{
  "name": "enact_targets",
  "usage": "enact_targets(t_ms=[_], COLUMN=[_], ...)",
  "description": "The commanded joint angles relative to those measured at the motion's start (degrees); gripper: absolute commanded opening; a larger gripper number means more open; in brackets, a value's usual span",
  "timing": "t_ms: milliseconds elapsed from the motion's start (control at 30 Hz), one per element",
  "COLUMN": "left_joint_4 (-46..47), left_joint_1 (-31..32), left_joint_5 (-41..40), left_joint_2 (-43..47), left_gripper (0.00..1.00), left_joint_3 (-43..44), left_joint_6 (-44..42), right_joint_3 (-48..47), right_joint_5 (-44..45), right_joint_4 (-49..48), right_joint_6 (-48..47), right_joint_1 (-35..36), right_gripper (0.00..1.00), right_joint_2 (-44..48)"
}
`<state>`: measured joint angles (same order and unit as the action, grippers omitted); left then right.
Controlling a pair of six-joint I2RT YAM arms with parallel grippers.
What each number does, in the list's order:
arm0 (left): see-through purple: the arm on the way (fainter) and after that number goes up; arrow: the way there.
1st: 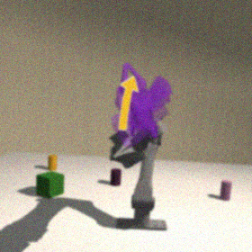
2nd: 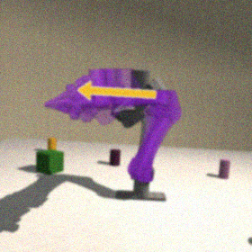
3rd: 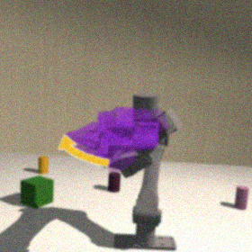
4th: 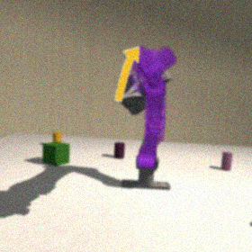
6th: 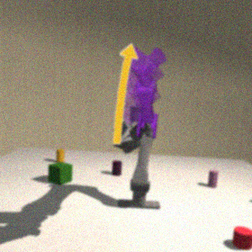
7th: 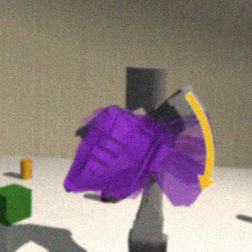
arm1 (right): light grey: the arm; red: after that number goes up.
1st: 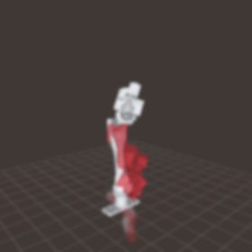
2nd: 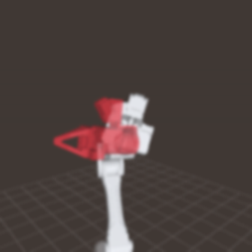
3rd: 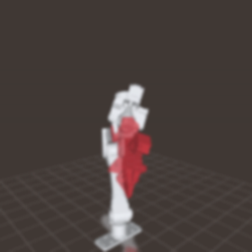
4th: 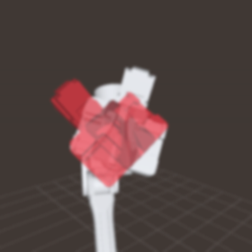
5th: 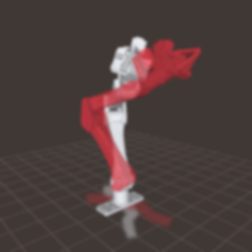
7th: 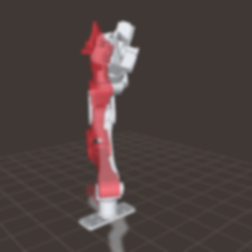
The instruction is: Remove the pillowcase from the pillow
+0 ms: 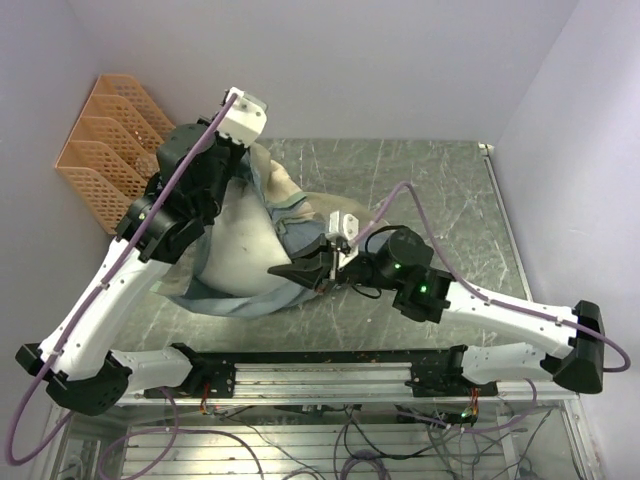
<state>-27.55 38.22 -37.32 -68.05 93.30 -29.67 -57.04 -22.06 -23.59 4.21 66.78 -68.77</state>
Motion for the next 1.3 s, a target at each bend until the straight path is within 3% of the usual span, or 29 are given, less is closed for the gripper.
enact_targets(t_ms=[0, 167, 333, 433, 600, 867, 1167, 1267], left_joint_4=[6.3, -2.2, -18.3, -25.8, -28.7, -29.0, -30.3, -31.1], left_joint_1=[-7.1, -14.8, -15.5, -15.4, -15.4, -15.4, -14.7, -14.0], left_joint_5=[-1.3, 5.0, 28.1, 37.0, 41.4, 45.0, 49.0, 49.4], left_joint_2=[-3.1, -4.5, -3.7, -5.3, -5.0, -3.8, -4.5, -4.6], left_gripper=[0.07, 0.07, 0.07, 0.07, 0.07, 0.07, 0.07, 0.07], left_joint_3=[4.2, 5.7, 9.2, 11.5, 6.5, 3.8, 6.7, 7.3], left_joint_6=[5.5, 10.8, 18.1, 21.0, 21.1, 22.9, 26.2, 26.9], right_joint_3=[4.3, 12.3, 11.0, 6.8, 1.8, -3.3, -1.9, -4.8], right_joint_5=[-10.6, -6.1, 11.4, 13.7, 14.0, 20.7, 30.5, 33.1], right_joint_4=[8.6, 5.9, 6.9, 7.9, 7.1, 8.4, 1.8, 3.3], right_joint_6=[2.4, 3.2, 2.6, 1.6, 1.1, 1.3, -1.3, -1.8], right_joint_1=[3.0, 2.0, 1.5, 1.6, 1.5, 5.0, 19.2, 20.3], right_gripper=[0.0, 0.0, 0.0, 0.02, 0.4, 0.7, 0.68, 0.7], right_joint_2=[3.8, 9.5, 7.1, 3.3, 1.5, 0.0, -2.2, -5.5])
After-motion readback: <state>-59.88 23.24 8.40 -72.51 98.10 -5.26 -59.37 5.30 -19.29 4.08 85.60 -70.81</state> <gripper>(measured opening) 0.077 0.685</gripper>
